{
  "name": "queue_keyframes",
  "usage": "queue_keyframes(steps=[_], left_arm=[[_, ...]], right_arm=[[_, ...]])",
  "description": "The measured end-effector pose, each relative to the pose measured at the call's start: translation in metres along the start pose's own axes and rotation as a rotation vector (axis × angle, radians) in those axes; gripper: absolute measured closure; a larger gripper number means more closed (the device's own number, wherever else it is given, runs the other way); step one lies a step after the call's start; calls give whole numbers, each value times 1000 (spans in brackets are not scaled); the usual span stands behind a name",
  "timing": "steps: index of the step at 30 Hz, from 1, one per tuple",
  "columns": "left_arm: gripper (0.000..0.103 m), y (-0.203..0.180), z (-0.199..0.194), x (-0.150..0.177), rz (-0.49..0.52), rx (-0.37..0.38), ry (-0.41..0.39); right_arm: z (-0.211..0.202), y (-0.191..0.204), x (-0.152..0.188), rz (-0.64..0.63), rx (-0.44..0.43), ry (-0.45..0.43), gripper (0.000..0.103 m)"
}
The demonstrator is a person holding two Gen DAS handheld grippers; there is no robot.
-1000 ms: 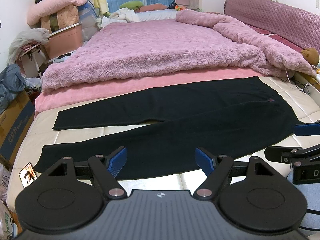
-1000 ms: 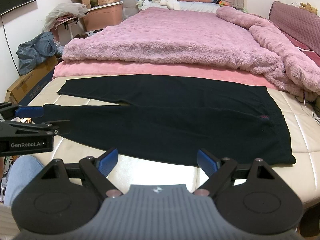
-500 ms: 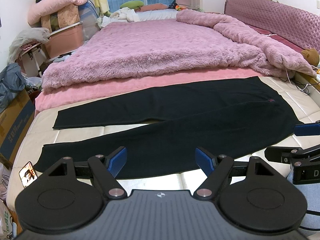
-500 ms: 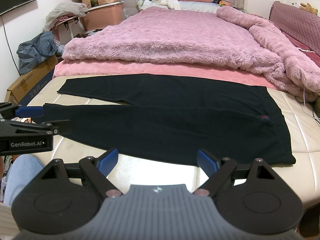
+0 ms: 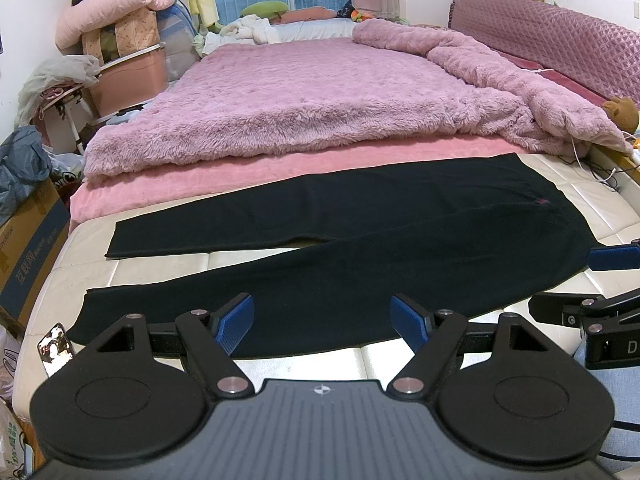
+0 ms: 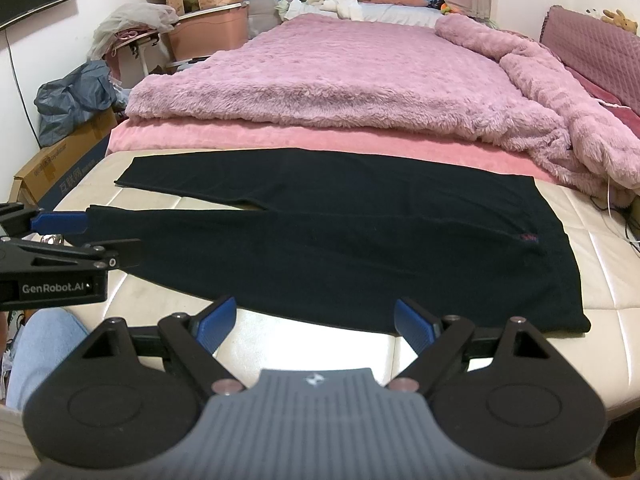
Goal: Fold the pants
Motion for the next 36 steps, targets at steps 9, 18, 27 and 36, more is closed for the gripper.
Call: queue_keyframes(steps=[9,18,27,36], left_arm=[[12,0,1,0,-1,0,0],[12,0,1,0,-2,0,0],[12,0,-2,1,-3,1,1],[12,1,-2,8,-10,2,14]], right_arm=[[0,0,0,0,1,-1,20],[0,1,1,-1,2,1,20],[-6,7,-1,-1,2,7,20],[3,1,1,3,2,15,20]])
Point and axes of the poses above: each gripper's, at about its wrist camera, not at the fingertips, and z roughly the way its jaws point, y to its left, x to its underside, the point moved 5 cm from there along z, roughly the way its jaws point, and after that the axes turned 5 degrees about -z, right-handed, at the moved point
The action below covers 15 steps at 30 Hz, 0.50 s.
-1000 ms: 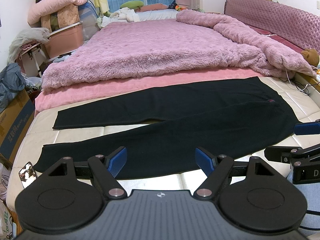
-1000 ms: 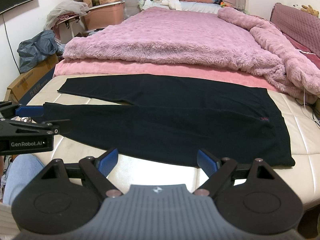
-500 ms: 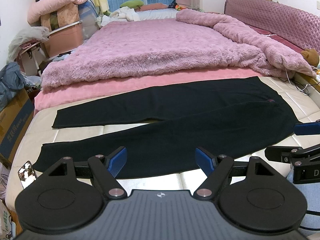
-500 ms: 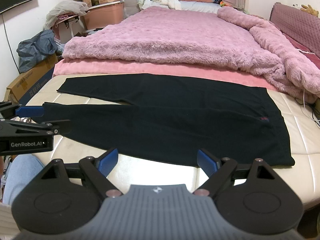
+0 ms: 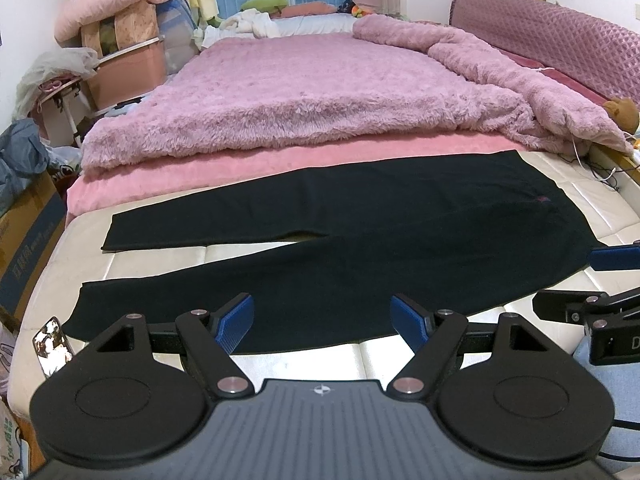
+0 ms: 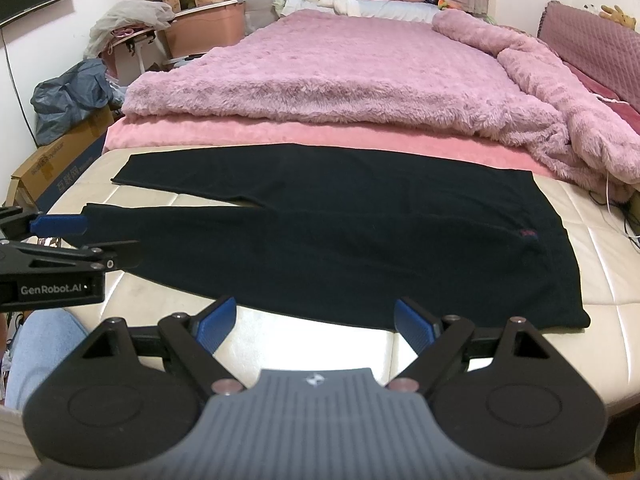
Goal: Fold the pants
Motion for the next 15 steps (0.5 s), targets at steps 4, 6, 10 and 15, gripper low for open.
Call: queue_keyframes(steps=[4,6,10,15], left_arm=[[12,1,2,0,-15,6,2],[12,3,8,-3,-26,4,1],[14,10,14,-7,-39,15,-2],[17,20,26,-13,-11,40,-25]], right_arm=[[1,-4,-1,7,1,-5,20],[2,-8,-2,16,5,-11,20],[4,-13,-3,23,2,-25,20],[8,-30,-8,47,-44,-101,20]])
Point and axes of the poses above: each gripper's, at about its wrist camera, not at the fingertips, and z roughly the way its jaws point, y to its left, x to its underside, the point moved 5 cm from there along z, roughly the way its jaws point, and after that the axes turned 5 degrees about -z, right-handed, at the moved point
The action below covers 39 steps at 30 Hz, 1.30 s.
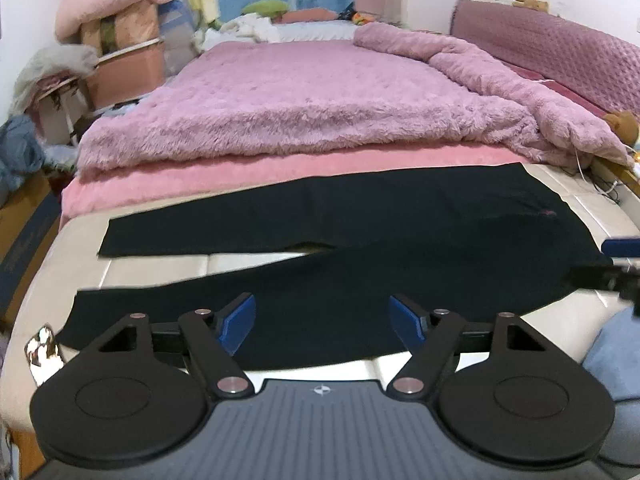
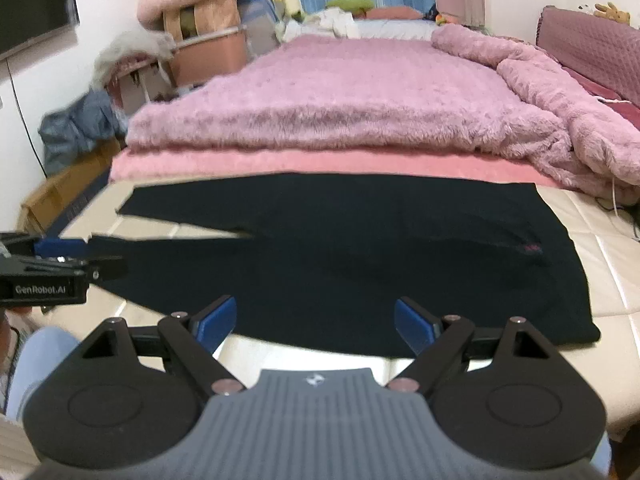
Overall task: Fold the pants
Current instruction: 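Move both tools down toward the trouser legs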
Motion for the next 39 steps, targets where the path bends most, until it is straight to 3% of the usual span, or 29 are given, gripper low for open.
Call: queue_keyframes(steps=[4,8,17,23,28,33,39], left_arm=[[22,9,17,-4,42,50,0],[27,32,43,-9,31,36,17],[30,115,128,-23,-109,-108,94],[31,186,191,-33,-272,-255,146],[36,244,228,-30,-518,-283,168],[48,281,253,-29,-666,-344,176],[58,286,272,-45,-526,-421,172]], right_arm=[[9,-21,-6,-23,14,-41,20],[27,-49,-14,-83,74,-28,21],[98,-158,-22,-26,223,66,21],[155,-241,-23,65,299,106,21],[187,-299,-23,177,366,139,21],[212,-326,-28,206,389,117,21],[226,-339,-27,184,413,128,21]])
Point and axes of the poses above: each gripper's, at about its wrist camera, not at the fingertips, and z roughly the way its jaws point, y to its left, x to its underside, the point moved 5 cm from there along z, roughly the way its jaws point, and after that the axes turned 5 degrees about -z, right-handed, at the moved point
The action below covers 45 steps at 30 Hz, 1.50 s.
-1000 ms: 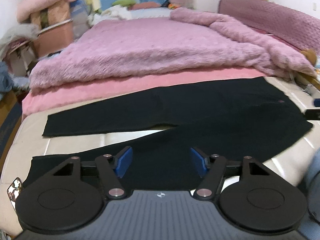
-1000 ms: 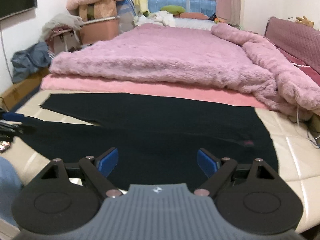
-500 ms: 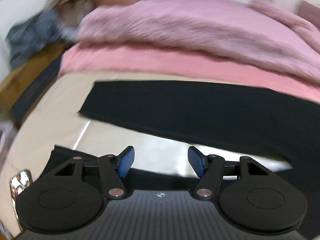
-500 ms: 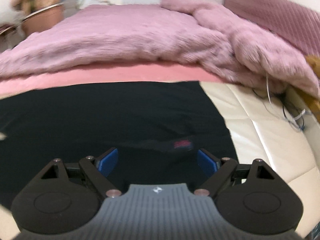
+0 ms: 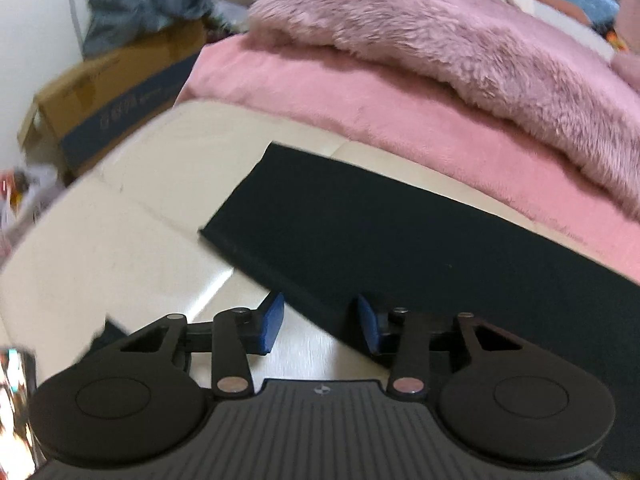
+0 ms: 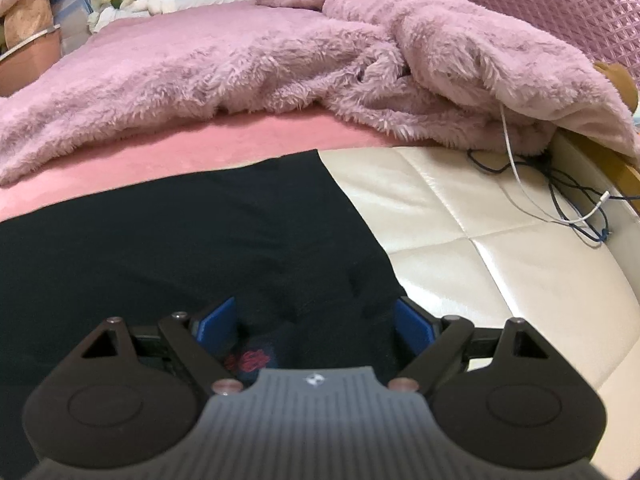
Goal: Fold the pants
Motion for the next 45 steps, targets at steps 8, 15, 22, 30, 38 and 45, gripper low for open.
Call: queue_keyframes(steps=[8,15,22,30,38,45], left_arm=[[59,1,25,-30,45,-42,-17],[58,0,32,-46,71,-51,-6],[58,-34,-52,-20,296,105,-121],[49,-85,-154,86,620,259,-186],[49,-86,-173,181,1080,205,-212],[49,-56,-159,215,1311,83,-208]], right_arm=[[19,-15,4,-21,48,45,21],[19,-16,3,-9,63,58,21],[-27,-7,-8,-47,9,-26,21],[-102,17,10,-201,-118,-97,21],[-140,30,64,-450,-128,-12,24],[-140,28,102,-632,-110,71,45]])
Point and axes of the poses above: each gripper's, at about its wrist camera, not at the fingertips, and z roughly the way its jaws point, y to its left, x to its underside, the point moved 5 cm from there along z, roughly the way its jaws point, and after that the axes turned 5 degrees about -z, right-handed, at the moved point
